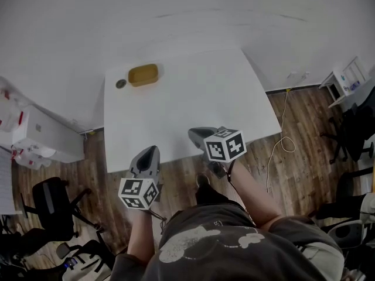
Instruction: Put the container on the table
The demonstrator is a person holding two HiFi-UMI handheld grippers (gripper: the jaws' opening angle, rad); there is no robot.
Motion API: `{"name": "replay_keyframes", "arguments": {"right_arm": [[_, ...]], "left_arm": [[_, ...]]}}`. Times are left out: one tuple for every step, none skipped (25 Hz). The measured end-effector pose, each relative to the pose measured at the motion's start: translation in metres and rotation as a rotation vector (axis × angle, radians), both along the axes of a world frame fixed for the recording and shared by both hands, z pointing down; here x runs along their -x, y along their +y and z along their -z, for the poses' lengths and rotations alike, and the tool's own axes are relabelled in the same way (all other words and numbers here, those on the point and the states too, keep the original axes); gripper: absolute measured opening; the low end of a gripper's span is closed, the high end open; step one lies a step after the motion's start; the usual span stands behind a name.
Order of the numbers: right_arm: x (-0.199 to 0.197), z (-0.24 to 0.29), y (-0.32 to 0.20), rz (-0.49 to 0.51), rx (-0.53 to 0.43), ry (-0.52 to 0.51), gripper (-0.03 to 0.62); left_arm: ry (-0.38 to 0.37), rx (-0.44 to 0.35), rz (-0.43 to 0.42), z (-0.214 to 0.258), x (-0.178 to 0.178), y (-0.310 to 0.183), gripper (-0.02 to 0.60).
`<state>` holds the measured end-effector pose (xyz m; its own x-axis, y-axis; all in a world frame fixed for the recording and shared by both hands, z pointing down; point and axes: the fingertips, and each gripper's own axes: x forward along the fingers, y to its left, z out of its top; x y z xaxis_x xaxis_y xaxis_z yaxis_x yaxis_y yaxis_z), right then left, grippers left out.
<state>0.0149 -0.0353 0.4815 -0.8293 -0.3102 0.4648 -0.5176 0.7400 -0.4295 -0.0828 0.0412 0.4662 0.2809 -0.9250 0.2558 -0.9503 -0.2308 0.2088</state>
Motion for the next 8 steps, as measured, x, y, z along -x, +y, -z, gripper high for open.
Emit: {"name": "replay_keyframes", "arguments": {"right_arm": [[-0.002,0.001,0.005,-0.004,-0.003,0.001,-0.002],[-0.005,0.0,0.009,-0.007,-0.005,0.003,-0.002],[-0.007,0.0,0.014,-0.009,-0.005,0.004,-0.002],[-0.009,-0.001,0.018,-0.012,-0.006,0.007,-0.002],[-0.012,-0.002,0.022,-0.017,-0.009,0.009,-0.002],[-0.014,-0.003,0.026,-0.023,-0.012,0.012,-0.002],[-0.017,-0.003,0.029,-0.03,-0.016,0.015,-0.002],[-0.02,-0.004,0.033,-0.037,-0.02,0.018,-0.002]], "left_arm": [[0.0,-0.003,-0.001,0.001,-0.001,0.006,0.011],[0.0,-0.004,-0.002,0.001,-0.003,0.011,0.011],[0.0,-0.006,-0.002,0.002,-0.004,0.016,0.011],[0.001,-0.007,-0.001,0.002,-0.005,0.021,0.011],[0.002,-0.009,0.0,0.003,-0.006,0.026,0.011],[0.003,-0.012,0.001,0.004,-0.007,0.03,0.011],[0.005,-0.015,0.002,0.005,-0.009,0.035,0.011],[0.008,-0.018,0.003,0.006,-0.01,0.039,0.011]]}}
